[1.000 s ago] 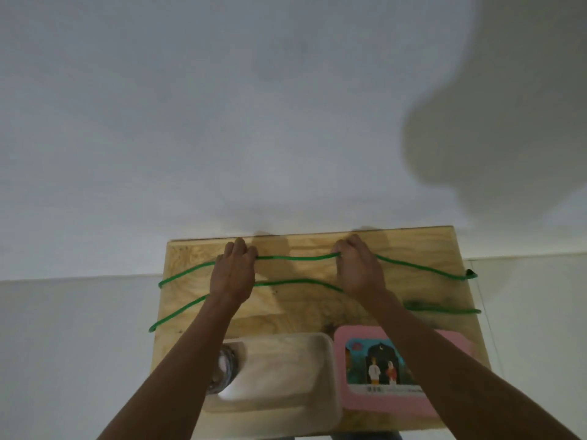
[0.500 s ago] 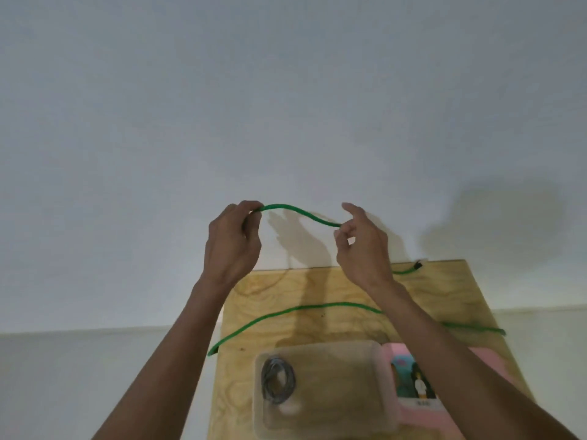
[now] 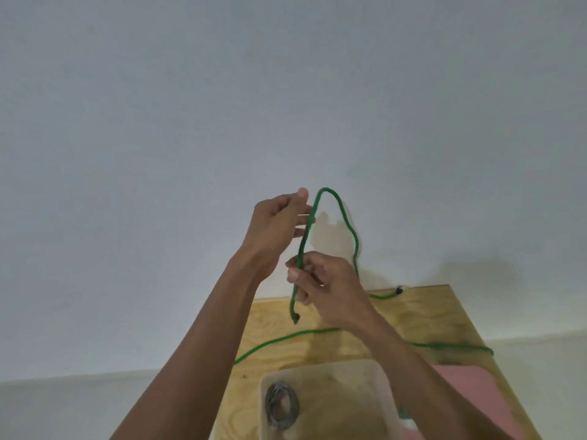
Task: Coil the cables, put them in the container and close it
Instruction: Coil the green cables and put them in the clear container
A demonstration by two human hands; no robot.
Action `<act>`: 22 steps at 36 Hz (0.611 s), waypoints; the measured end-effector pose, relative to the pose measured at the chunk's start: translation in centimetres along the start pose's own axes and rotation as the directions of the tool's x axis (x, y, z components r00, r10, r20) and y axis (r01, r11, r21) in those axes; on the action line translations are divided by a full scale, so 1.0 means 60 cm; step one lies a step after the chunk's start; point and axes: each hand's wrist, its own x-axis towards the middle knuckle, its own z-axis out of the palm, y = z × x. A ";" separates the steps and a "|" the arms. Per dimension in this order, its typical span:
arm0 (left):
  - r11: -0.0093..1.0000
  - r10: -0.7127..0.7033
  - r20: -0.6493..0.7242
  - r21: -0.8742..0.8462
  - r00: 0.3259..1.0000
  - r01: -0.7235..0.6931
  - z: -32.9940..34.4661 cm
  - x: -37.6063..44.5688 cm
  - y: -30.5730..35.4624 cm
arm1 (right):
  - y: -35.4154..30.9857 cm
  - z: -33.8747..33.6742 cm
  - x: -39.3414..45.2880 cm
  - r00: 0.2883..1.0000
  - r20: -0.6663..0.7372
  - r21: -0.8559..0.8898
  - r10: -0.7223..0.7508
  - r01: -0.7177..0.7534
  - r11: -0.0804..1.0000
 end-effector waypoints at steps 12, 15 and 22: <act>0.991 -0.006 0.399 0.125 0.917 -0.047 0.058 -0.086 -0.063 | -0.092 -0.176 0.064 0.990 -0.131 0.437 0.047 0.016 0.899; 0.999 0.014 0.396 0.036 0.918 -0.031 0.085 -0.096 -0.055 | -0.109 -0.211 0.078 0.986 -0.154 0.512 0.064 0.024 0.859; 0.977 -0.012 0.340 -0.195 0.940 0.083 0.161 -0.108 -0.028 | -0.112 -0.230 0.100 0.973 -0.220 0.483 0.068 0.048 0.874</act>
